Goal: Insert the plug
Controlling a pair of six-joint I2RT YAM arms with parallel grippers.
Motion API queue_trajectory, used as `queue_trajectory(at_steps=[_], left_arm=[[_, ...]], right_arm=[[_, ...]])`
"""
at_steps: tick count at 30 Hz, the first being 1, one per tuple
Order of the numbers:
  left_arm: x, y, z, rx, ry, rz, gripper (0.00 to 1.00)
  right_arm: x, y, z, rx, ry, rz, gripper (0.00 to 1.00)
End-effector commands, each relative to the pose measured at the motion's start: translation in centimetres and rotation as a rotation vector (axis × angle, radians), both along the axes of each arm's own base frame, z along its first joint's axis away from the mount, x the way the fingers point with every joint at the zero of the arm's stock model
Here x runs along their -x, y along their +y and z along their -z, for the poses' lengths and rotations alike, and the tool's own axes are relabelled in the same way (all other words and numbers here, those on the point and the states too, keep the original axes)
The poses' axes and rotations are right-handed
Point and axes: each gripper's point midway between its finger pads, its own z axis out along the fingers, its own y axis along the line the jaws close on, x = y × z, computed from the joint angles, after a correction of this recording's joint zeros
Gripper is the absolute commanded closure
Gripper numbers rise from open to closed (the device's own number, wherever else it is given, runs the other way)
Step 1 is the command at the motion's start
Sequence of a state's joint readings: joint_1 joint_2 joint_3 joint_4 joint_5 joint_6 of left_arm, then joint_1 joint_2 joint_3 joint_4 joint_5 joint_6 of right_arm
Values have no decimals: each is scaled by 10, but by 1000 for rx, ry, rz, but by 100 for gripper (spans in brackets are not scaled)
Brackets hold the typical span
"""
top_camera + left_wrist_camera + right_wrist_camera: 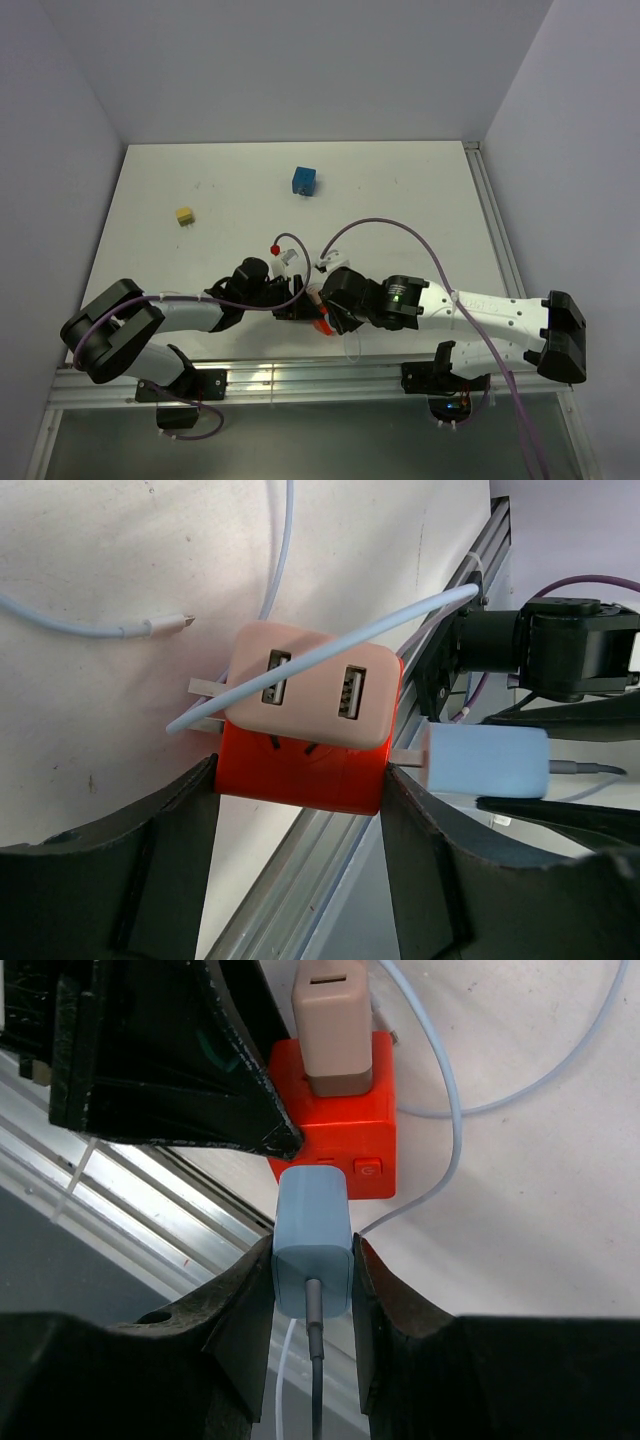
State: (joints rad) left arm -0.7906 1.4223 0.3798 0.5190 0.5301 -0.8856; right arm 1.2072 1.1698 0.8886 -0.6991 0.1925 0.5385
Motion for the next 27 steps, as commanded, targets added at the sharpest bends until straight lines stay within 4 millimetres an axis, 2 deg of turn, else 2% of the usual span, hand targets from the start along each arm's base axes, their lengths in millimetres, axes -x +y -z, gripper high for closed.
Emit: queue_trajectory(at_steps=[1, 11, 14, 21, 27], left_arm=[[-2, -3, -12, 45, -32, 12, 100], [0, -1, -4, 35, -15, 14, 100], [0, -2, -3, 35, -10, 12, 100], [-1, 0, 2, 18, -8, 7, 100], [0, 0, 4, 18, 2, 11, 100]], right_arm=[[-8, 6, 2, -15, -38, 26, 100], [-17, 1, 12, 12, -73, 74, 100], [-19, 2, 10, -5, -86, 78, 100], [-19, 4, -12, -69, -110, 74, 100], [-19, 5, -10, -69, -110, 63, 100]])
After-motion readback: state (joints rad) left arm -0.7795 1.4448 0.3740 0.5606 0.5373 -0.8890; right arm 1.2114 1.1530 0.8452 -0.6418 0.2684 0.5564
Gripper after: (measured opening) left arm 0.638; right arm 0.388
